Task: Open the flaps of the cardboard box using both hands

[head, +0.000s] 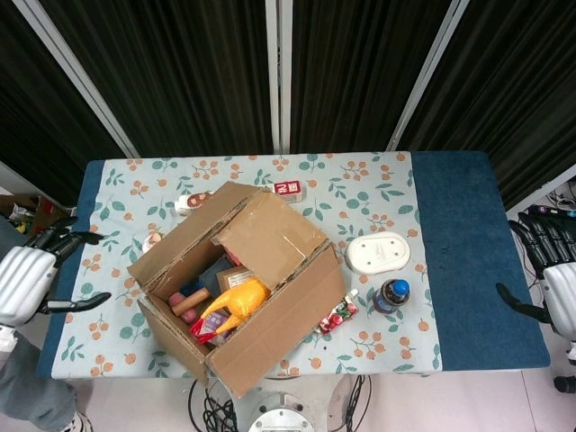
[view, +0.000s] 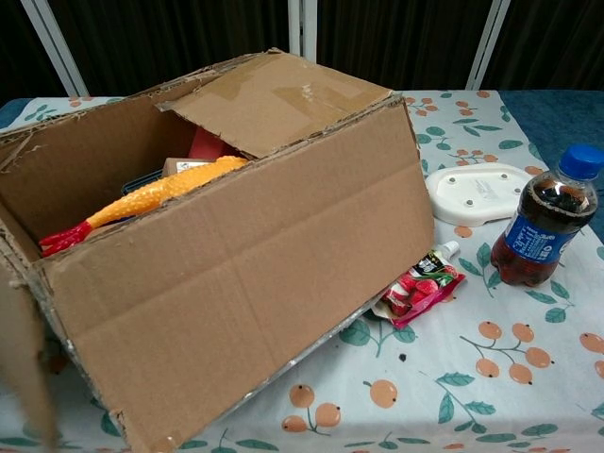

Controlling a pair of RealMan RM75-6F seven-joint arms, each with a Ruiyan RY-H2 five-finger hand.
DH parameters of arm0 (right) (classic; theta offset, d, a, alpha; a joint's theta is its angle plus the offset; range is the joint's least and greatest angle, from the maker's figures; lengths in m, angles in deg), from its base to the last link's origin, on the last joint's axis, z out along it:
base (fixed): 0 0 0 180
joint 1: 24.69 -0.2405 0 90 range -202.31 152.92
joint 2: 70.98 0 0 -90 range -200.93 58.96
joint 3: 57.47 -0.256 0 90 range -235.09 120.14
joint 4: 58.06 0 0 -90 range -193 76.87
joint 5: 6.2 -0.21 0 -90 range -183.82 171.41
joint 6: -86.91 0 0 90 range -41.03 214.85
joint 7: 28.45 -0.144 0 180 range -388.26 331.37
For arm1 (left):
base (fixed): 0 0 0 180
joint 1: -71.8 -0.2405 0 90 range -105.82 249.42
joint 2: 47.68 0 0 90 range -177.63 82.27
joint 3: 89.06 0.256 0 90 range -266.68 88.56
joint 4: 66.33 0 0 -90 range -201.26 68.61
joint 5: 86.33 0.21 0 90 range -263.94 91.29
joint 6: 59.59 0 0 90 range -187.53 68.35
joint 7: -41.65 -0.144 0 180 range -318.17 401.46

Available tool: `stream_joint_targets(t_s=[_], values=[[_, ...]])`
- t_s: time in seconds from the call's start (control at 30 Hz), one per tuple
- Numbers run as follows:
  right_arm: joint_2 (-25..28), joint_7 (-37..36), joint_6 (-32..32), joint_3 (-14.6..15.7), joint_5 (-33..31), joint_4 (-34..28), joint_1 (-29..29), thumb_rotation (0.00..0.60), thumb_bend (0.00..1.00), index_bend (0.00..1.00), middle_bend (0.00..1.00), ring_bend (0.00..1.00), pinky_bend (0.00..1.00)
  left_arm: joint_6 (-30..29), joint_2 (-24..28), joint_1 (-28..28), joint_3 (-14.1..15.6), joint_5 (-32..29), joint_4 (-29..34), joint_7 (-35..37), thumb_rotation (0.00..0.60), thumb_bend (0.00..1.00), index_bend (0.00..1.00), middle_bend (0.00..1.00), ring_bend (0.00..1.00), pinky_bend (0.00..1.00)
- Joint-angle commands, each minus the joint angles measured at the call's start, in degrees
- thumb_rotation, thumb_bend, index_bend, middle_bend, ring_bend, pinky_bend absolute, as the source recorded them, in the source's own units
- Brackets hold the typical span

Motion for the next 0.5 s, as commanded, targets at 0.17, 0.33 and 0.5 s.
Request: stream_joint_targets(t_s=[0.17,0.33,0.5], values=[[1.3,-1.5,-2.0,-0.3,-0.1,-0.5,1.2,0.6,0.18,0.0,0.0,0.0,0.0,8.7,-15.5,10.0,-5.1,-2.1,-5.1,-18.3,0.6,0.0,0.04,0.16,0.1,0.21],[3.3,-2.7,-2.1,-0.6,-1.3,-1.2,1.7,0.6,0.18,0.0,0.0,0.0,0.0,14.4,-28.0,15.3,-6.6,-6.5,-11.6,-20.8,0.6,0.0,0.02,0.06,0.1,0.21],[3.7,-5.4,-3.3,-1.3,-2.3,-0.4,2.3,0.6,0.18,0.0,0.0,0.0,0.0,12.5,-38.7,17.9,-6.9,-3.6,-21.5,-22.4,0.6,0.0,0.0,0.0,0.07,0.21]])
